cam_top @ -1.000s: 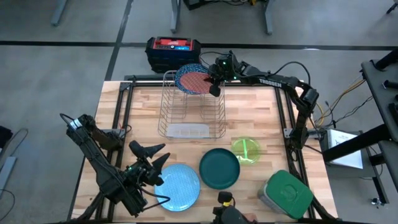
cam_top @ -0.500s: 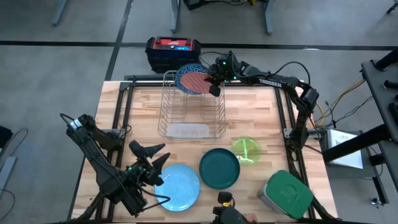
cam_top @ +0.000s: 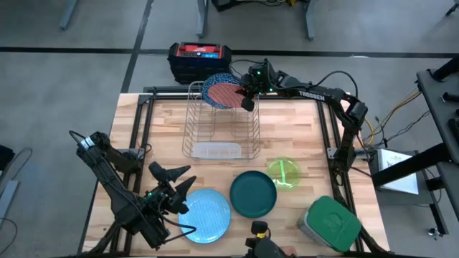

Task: Sort dishes
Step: Put the orange patterned plate into the dish rack

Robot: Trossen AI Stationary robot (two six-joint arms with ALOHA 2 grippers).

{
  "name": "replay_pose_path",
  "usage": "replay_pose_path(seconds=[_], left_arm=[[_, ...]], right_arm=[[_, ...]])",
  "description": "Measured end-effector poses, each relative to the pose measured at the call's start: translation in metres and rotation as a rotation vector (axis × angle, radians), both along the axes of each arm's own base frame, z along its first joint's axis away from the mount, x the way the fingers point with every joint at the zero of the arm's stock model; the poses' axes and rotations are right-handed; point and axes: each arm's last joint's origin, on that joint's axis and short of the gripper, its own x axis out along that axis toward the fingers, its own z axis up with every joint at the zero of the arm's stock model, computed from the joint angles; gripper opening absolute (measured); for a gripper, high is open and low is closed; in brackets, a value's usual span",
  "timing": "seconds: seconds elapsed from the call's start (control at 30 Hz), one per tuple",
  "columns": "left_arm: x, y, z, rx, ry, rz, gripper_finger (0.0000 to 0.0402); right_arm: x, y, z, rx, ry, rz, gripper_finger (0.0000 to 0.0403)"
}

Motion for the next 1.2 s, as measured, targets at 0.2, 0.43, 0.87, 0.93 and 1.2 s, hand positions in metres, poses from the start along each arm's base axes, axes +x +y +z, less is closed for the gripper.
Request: replay_pose_path(seconds=[0.2, 0.43, 0.87, 0.93, 1.2], left_arm=[[0.0000, 0.0000, 0.0001, 0.000, 0.000, 0.000, 0.0200], [0.0000, 0.0000, 0.0000, 0.000, 0.000, 0.000, 0.0200], [0.0000, 0.0000, 0.0001, 0.000, 0.000, 0.000, 0.0200], [0.0000, 0.0000, 0.0001, 0.000, 0.000, 0.000, 0.0200], [0.0000, 0.0000, 0.0000, 0.000, 0.000, 0.000, 0.0200]], right_arm=[[-0.0001, 0.0001, -0.0006, -0.003, 0.003, 0.003, 0.0033], [-0.0002, 0.0002, -0.0009, -0.002, 0.004, 0.003, 0.0040], [-0.0007, 0.0007, -0.0027, 0.002, 0.010, 0.004, 0.0042], [-0.0004, 0.0005, -0.0023, -0.001, 0.005, 0.003, 0.0048], [-0.0001, 0.0006, -0.0017, 0.004, -0.003, 0.000, 0.0051]])
